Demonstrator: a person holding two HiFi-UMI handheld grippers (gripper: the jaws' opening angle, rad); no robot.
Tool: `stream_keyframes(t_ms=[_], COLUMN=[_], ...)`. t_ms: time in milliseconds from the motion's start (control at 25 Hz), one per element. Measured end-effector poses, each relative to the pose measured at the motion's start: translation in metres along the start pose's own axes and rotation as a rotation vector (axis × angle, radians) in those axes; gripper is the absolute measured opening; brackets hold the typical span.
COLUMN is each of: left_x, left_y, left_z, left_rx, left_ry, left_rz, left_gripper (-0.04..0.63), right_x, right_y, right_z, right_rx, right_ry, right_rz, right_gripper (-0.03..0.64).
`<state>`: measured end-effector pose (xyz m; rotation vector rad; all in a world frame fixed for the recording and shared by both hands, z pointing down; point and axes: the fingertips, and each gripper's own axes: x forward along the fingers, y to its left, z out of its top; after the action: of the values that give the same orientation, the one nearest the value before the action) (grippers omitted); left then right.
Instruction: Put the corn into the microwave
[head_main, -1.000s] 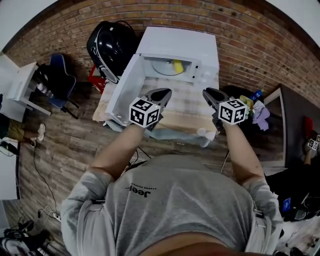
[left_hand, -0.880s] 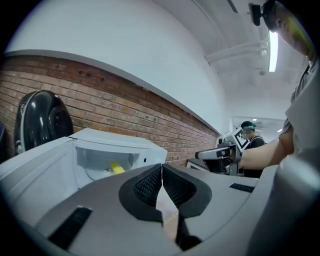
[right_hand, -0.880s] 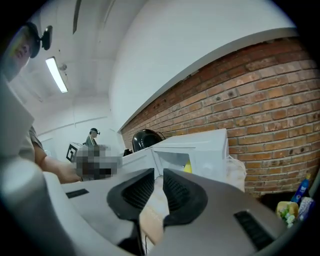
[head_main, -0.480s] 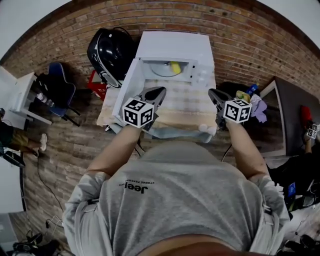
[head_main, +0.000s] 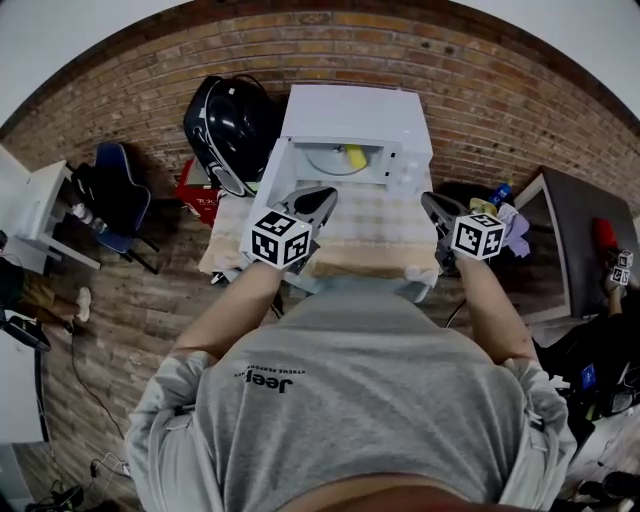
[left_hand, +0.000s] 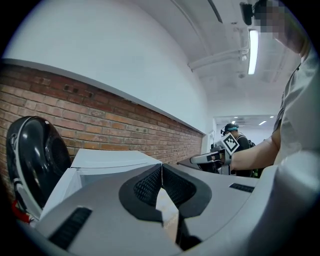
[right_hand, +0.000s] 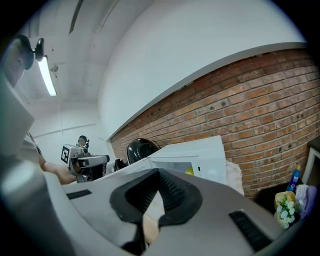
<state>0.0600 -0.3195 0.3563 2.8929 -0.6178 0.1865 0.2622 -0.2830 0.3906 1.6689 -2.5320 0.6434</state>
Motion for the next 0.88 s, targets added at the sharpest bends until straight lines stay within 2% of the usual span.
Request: stream_keyframes(t_ms=[320,600,760,880], left_x=[-0.038,-0.060,-0.057,-0.052], left_y=[0.005,-0.001,-0.013,-0.022], left_z=[-0.007,-0.018,-0.020,-0.016], left_rx=[0.031,-0.005,-0.008,-0.008], left_ry=[0.015,0.018,0.015,0.001], left_rz=[-0.059,-0.112,-0.096,-0.053], left_gripper=[0.023,0.023,0.023,0.023], right_x=[0.010,0.015,0.007,-0.009], right_y=[0.040,0.078,0.088,0.086], right_z=[-0.001,-0.015,-0.013,-0.005], right_rx=[0.060,0.081,0.044,0.018], right_ry=[-0.044,-0.034,-0.026,-0.029], right_rz=[0.015,0.036,0.091,0.141], right_gripper=[0.018,0.018,0.018,0.018])
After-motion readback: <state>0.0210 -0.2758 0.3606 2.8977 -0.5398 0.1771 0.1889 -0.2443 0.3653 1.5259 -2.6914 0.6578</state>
